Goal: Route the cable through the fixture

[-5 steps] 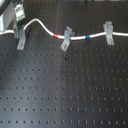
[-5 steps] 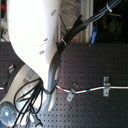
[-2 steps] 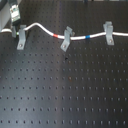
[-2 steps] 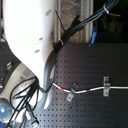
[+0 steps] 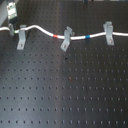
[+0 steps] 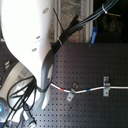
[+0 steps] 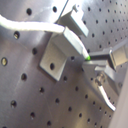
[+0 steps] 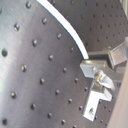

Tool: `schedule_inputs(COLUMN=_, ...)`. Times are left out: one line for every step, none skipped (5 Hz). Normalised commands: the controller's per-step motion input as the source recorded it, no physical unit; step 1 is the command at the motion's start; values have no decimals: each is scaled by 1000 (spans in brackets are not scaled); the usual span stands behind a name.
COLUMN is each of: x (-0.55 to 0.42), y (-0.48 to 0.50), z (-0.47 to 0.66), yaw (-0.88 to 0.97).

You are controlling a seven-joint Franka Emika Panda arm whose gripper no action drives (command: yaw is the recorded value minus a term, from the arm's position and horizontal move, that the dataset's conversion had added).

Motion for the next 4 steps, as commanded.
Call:
schedule_inputs(x=-217, y=59, z=-39, yaw=54)
schedule_inputs(x=23, y=77, z=-40, yaw=-49)
schedule_inputs(x=210, y=325, z=31, yaw=-229)
schedule_inputs(x=-2, y=0, z=-41, yaw=0)
